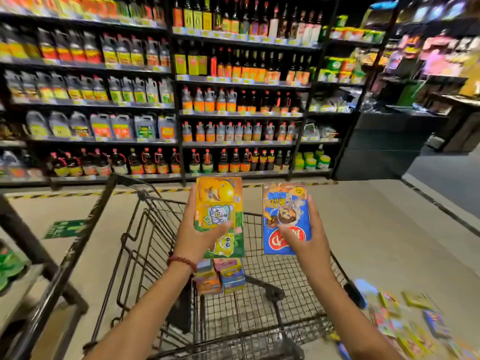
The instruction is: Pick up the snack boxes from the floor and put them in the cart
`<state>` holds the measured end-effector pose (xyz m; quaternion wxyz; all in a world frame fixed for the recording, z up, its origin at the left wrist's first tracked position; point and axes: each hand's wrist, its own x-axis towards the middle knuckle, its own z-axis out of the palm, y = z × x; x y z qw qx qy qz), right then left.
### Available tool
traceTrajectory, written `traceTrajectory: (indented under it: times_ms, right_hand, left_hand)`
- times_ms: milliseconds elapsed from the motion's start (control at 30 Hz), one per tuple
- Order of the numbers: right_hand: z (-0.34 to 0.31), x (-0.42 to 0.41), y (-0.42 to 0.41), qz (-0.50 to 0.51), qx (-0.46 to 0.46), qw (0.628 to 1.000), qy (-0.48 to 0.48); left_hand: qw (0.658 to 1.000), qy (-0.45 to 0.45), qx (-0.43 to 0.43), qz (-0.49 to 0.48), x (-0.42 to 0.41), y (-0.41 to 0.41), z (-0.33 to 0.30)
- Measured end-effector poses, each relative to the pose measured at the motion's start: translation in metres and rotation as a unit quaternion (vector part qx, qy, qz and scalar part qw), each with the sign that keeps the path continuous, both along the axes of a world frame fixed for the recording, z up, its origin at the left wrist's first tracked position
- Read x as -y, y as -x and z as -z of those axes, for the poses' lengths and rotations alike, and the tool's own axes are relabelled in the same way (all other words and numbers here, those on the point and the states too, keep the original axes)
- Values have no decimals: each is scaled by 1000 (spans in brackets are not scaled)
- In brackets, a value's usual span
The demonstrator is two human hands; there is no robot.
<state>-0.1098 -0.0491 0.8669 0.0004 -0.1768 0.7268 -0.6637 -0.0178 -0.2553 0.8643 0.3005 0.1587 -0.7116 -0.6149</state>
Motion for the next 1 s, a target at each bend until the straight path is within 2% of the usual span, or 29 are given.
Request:
traceTrajectory:
  times_ms: [233, 567, 800, 1000]
  right_hand:
    - [31, 73, 42, -48, 25, 998, -38]
    - [96, 144, 128, -122, 95, 986, -59]
    - [158, 167, 167, -165, 146, 970, -99]
    - [212, 179, 160, -168, 203, 959, -108]
  left_hand:
    - [998, -43, 29, -24, 60, 29, 38]
    - [987, -78, 95, -107, 127, 80, 94]
    - [972, -110, 174, -114, 141, 113, 159]
    - [952, -166, 220, -130, 138, 119, 214]
